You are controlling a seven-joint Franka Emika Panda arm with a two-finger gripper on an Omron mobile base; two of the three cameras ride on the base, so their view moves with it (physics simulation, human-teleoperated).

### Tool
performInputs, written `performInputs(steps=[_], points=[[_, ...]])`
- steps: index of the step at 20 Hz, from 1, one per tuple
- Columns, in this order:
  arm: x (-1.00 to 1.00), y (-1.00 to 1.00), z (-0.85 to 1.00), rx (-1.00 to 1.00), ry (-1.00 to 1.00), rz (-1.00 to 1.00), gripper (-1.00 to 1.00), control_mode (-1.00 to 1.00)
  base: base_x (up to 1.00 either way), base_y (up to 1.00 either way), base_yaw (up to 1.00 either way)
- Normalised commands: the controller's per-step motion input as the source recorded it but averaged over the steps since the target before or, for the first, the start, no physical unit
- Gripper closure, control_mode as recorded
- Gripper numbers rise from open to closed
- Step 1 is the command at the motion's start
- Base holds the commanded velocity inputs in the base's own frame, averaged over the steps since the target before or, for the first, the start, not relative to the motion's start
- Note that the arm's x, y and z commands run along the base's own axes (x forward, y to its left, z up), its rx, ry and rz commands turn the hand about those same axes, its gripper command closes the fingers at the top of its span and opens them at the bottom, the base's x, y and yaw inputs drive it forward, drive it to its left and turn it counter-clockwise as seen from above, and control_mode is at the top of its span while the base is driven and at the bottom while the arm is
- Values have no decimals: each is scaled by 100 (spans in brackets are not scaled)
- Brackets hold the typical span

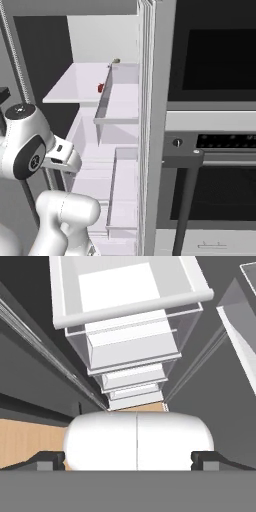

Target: Take the strawberry from the fridge and place it on top of the pancake, located on the dining counter.

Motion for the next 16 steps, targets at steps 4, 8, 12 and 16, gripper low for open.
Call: performInputs(steps=[4,8,12,16], points=[[0,0,0,0,0,0,-100,100,0,-26,0],[0,0,0,0,0,0,-100,100,0,-8,0],[0,0,0,0,0,0,-100,100,1,-2,1],[0,0,0,0,0,0,-100,100,0,0,0]])
